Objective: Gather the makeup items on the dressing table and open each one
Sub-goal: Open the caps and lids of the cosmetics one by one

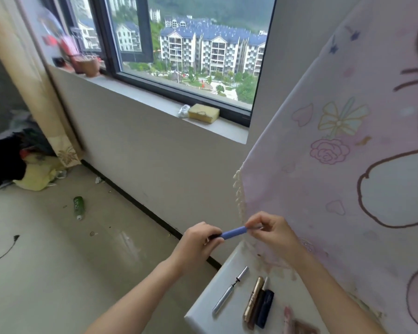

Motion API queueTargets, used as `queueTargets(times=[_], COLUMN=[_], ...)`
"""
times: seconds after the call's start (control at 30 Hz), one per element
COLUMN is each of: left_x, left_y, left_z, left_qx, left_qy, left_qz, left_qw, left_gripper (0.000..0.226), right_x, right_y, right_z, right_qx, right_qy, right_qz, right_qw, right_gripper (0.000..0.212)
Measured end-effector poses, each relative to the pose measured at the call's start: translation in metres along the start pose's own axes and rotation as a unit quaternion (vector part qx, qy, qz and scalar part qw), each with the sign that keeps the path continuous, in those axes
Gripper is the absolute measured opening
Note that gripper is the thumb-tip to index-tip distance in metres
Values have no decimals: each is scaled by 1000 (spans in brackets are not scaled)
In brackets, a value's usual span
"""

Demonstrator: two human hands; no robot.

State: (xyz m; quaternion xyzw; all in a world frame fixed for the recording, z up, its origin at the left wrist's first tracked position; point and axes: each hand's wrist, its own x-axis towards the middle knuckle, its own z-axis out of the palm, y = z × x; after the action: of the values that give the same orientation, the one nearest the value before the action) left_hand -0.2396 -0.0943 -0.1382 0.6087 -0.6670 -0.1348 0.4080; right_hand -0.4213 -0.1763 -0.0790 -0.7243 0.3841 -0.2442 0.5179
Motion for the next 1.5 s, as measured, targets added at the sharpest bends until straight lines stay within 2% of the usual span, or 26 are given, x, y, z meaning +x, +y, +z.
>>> queueTargets(times=[0.07,0.13,0.23,0.33,0.4,0.43,0.47,0.5,0.57,0.7,0.83,0.9,0.97,1.03,1.1,1.13,1.17,1.3,1.4,1.47,1.5], left_x=[-2,-4,-7,-10,-10,-10,-9,-9,-8,-12,-9,-6,-4,-2,0,-1,-2,-14,-12,-11,-12], left_y=[2,1,1,-2,-4,-4,-3,-3,-2,-3,-4,1,5,8,12,14,16,23,24,21,18], left_z=[-7,-10,-15,-18,-20,-20,-21,-22,-22,-23,-30,-36,-41,-39,-33,-29,-24,0,0,-3,-5], left_qx=[1,6,9,14,17,18,17,14,12,-7,-80,-189,-295,-407,-526,-556,-558,-518,-467,-400,-327], left_qy=[6,11,17,21,20,20,21,20,15,-12,-38,-32,5,48,77,79,68,-7,-1,8,9], left_qz=[-4,1,6,17,19,22,25,28,37,16,-65,-131,-206,-280,-348,-374,-393,-395,-388,-342,-297], left_qw=[1000,1000,1000,1000,999,999,999,999,999,1000,994,973,933,868,772,738,728,759,795,850,897], left_gripper=[41,39,34,33,34,34,35,35,36,42,13,12,19,24,22,18,15,13,11,10,10], right_x=[0,2,5,0,-2,-2,-2,-2,-2,-7,-8,-11,-15,-19,-23,-25,-27,-36,-41,-39,-36], right_y=[-7,-13,-10,-13,-16,-18,-16,-16,-11,-9,-1,2,3,5,8,10,13,18,20,21,19], right_z=[1,4,5,0,-1,2,5,9,9,3,5,5,8,16,29,38,46,74,76,67,60], right_qx=[11,12,-71,-63,-60,-60,-53,-59,-71,-2,21,27,27,30,50,70,95,139,109,65,44], right_qy=[-34,-38,-30,-77,-123,-120,-106,-87,-55,-44,-21,-10,-6,4,29,46,64,88,74,96,121], right_qz=[1,40,50,2,15,39,64,73,55,25,32,36,46,63,83,90,97,125,136,136,132], right_qw=[999,998,996,995,990,990,991,992,994,999,999,999,999,998,995,992,989,978,982,984,983], right_gripper=[26,10,30,20,30,26,11,9,29,31,30,27,25,17,10,8,7,8,13,17,19])
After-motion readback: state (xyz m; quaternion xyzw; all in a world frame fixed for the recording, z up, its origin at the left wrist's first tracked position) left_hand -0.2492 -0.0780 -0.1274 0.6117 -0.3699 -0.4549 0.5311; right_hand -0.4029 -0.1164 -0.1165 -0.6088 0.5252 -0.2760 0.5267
